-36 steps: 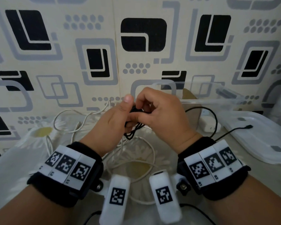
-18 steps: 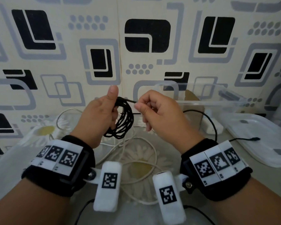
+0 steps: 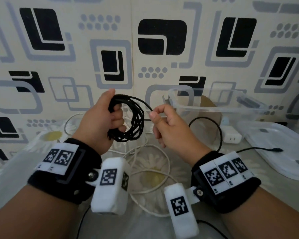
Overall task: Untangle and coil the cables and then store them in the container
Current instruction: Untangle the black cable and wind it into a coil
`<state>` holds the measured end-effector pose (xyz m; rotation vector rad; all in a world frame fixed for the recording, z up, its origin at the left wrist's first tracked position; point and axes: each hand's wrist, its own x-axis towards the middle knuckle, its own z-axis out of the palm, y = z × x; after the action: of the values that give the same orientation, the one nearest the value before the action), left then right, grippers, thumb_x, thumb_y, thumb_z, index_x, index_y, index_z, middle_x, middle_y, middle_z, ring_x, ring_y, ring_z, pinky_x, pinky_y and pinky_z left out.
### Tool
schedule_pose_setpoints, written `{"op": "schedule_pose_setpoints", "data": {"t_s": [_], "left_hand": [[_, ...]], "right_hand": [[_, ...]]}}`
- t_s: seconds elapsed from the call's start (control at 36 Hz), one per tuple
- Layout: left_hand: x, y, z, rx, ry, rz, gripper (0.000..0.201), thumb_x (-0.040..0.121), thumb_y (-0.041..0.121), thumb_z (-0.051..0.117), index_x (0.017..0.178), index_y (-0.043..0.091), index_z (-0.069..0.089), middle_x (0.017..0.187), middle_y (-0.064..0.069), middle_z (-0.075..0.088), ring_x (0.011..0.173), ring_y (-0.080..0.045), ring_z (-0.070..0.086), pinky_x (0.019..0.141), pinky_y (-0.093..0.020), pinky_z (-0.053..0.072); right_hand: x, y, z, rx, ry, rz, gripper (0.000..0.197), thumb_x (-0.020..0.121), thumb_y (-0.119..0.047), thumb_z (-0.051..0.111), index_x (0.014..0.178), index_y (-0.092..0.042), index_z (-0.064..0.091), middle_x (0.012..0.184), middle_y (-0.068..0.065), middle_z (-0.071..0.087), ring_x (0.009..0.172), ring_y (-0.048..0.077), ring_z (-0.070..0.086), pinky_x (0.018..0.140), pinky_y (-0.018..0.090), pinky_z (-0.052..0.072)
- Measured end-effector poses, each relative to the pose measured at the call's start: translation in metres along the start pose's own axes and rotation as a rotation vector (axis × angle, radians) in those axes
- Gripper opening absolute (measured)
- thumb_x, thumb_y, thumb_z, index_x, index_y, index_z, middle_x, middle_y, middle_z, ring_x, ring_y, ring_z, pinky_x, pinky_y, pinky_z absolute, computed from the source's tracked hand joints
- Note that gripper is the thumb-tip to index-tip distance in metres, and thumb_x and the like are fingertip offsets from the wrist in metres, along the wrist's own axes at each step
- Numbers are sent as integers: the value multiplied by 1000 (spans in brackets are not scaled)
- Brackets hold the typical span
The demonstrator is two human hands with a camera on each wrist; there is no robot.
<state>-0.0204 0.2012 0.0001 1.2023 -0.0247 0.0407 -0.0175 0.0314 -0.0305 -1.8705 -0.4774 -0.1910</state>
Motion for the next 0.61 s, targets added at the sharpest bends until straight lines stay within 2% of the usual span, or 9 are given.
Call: {"op": "schedule_pose_setpoints", "data": {"t_s": [0.06,0.17,0.28,0.36,0.42,0.5,0.53,0.56,0.61], "left_hand": [[3,2,-5,-109,5,-24,46,97,48,42,62,19,38,48,7,20,37,-9,17,41,-20,28],[8,5,-15,-318,44,-67,47,96,47,42,59,20,38,45,9,19,33,-7,16,40,-17,25],[12,5,-25,-467,96,-95,46,97,46,42,59,21,38,45,9,21,34,-7,18,40,-16,26],[15,4,-28,-528,134,-122,45,97,45,42,59,21,37,44,10,22,33,-7,19,39,-15,26],[17,1,-30,-558,163,-142,46,97,45,42,58,20,37,44,9,23,33,-7,19,40,-14,25],[21,-1,-33,-613,209,-151,47,97,47,43,59,20,37,45,9,24,34,-7,20,41,-14,26],[22,-1,-35,-646,224,-148,47,97,48,43,60,20,38,46,9,24,34,-6,21,40,-14,27],[24,-2,-37,-682,241,-138,47,98,48,43,61,20,38,46,9,24,33,-7,22,39,-13,28],[28,-2,-41,-719,283,-106,47,99,50,41,63,19,38,46,9,25,31,-7,24,39,-12,32]], "right_hand": [[-1,0,1,25,-38,21,16,97,-41,50,98,-25,47,63,3,54,49,13,46,53,31,42],[-2,5,1,-17,-80,4,26,93,-41,56,107,-21,46,68,7,51,48,6,48,56,30,47],[-1,11,1,-99,-107,-25,16,96,-32,54,107,-25,44,70,5,53,56,6,51,61,27,46],[0,15,0,-192,-123,-43,7,99,-25,49,105,-28,46,80,7,60,67,9,53,62,17,43],[-1,17,0,-255,-163,-37,10,100,-23,47,107,-29,48,86,6,61,70,10,54,60,13,41],[-3,16,0,-306,-225,-16,22,99,-19,46,114,-34,52,90,3,61,83,20,59,66,24,46],[-4,15,0,-313,-249,-11,28,99,-18,47,118,-37,53,88,-1,59,80,19,59,66,27,48],[-4,15,0,-327,-281,-19,35,99,-17,48,124,-41,52,86,-7,56,73,13,58,64,27,48],[-5,15,-1,-387,-369,-41,51,100,-15,48,136,-49,42,93,-20,54,65,-7,50,60,8,42]]}}
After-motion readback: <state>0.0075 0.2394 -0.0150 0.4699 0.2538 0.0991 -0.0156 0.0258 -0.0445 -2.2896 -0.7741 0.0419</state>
